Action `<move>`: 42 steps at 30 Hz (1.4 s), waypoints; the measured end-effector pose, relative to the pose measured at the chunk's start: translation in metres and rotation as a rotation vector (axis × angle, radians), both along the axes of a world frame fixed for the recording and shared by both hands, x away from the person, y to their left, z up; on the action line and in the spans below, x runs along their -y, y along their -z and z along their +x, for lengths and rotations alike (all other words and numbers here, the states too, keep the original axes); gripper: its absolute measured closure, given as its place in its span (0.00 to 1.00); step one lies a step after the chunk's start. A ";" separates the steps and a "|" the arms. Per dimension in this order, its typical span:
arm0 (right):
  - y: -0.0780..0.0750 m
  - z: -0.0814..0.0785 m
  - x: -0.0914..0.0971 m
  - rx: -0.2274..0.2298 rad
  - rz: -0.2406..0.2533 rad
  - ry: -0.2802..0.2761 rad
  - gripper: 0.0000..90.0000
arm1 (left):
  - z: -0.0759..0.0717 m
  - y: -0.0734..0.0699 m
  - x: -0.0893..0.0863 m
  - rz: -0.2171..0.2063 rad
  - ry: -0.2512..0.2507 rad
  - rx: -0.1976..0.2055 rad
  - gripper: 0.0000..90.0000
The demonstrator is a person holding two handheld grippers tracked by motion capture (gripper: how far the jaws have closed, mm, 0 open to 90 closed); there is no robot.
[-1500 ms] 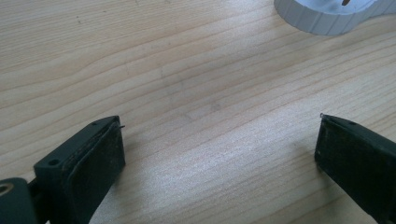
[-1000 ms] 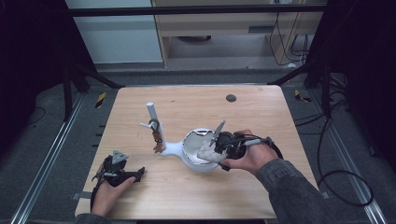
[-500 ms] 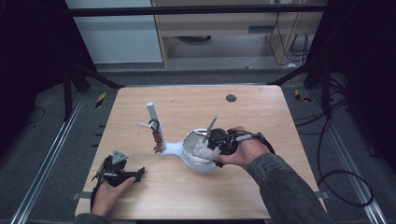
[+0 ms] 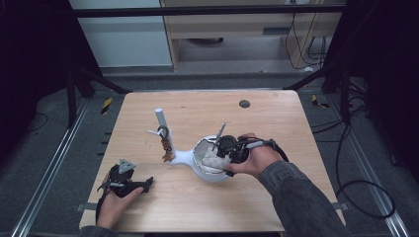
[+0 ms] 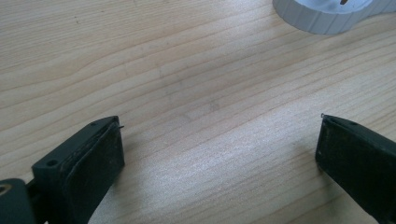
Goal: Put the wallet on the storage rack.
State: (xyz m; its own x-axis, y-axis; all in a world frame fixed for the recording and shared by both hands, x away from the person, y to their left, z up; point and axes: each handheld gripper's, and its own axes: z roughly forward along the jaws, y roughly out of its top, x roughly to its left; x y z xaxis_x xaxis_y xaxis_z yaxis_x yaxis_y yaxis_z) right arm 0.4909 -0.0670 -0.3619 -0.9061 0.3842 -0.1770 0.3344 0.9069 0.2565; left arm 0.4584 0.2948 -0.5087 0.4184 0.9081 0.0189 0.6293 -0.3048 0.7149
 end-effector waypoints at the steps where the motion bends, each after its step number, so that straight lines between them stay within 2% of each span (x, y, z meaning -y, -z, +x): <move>1: 0.000 0.000 0.000 0.000 0.000 0.000 0.36 | 0.000 0.000 0.000 0.000 0.000 0.000 0.00; 24: 0.002 0.009 -0.010 -0.002 -0.045 0.007 0.36 | 0.000 0.000 0.000 0.001 0.003 0.000 0.00; 42: 0.006 0.015 -0.016 -0.010 -0.048 0.023 0.36 | 0.000 0.000 0.000 0.001 0.005 -0.001 0.00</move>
State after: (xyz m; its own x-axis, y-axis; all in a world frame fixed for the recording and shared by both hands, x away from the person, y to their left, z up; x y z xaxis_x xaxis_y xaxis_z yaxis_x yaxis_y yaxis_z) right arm 0.5060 -0.0509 -0.3679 -0.8992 0.3959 -0.1866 0.3574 0.9102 0.2091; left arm 0.4587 0.2949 -0.5087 0.4227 0.9061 0.0195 0.6284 -0.3085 0.7141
